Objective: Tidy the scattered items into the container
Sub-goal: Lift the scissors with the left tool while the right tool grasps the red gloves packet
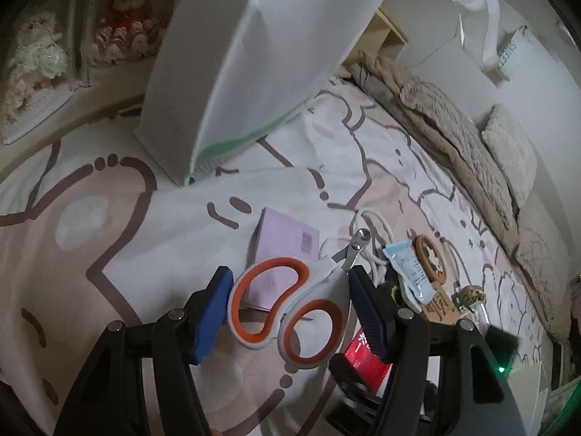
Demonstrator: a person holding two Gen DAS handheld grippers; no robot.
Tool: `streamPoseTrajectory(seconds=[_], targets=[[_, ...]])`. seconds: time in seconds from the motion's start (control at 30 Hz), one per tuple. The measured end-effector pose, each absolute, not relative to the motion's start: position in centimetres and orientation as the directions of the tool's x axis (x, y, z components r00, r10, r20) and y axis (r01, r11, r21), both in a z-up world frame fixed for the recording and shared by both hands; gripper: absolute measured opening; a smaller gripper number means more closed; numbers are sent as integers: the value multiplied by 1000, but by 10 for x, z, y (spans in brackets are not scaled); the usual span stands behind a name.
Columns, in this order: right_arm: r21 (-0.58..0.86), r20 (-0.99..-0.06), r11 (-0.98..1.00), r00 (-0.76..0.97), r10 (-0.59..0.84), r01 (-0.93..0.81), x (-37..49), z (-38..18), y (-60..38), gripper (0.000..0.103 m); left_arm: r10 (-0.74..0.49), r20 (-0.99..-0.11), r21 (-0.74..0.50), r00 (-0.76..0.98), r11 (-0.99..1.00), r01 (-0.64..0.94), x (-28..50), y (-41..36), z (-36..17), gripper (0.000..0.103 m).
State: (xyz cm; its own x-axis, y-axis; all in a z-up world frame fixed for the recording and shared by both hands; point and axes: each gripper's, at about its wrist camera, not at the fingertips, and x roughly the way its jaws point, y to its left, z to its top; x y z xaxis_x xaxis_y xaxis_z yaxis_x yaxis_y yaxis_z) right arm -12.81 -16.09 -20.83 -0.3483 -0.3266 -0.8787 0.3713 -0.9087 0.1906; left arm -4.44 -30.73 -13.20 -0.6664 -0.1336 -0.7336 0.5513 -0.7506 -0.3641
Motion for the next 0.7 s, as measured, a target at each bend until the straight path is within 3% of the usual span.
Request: streamPoseTrajectory(seconds=[0.17,0.4,0.7], targets=[[135,-863,-918,-411,-295,374,-125,-210,-173,96,-119,-712,-392,-692,-751,532,-40,-307,-125,65],[139,-829,-867,-422,-366,478,-108,-204,-168,51,-115,-712,-395,-692,-749,531,-39,-307,-124,65],[200,-785,-854,-443,-433,480,-99,-190,-138,46,-132,-709,-372,-692,-764,527,-41,-303,-122,65]])
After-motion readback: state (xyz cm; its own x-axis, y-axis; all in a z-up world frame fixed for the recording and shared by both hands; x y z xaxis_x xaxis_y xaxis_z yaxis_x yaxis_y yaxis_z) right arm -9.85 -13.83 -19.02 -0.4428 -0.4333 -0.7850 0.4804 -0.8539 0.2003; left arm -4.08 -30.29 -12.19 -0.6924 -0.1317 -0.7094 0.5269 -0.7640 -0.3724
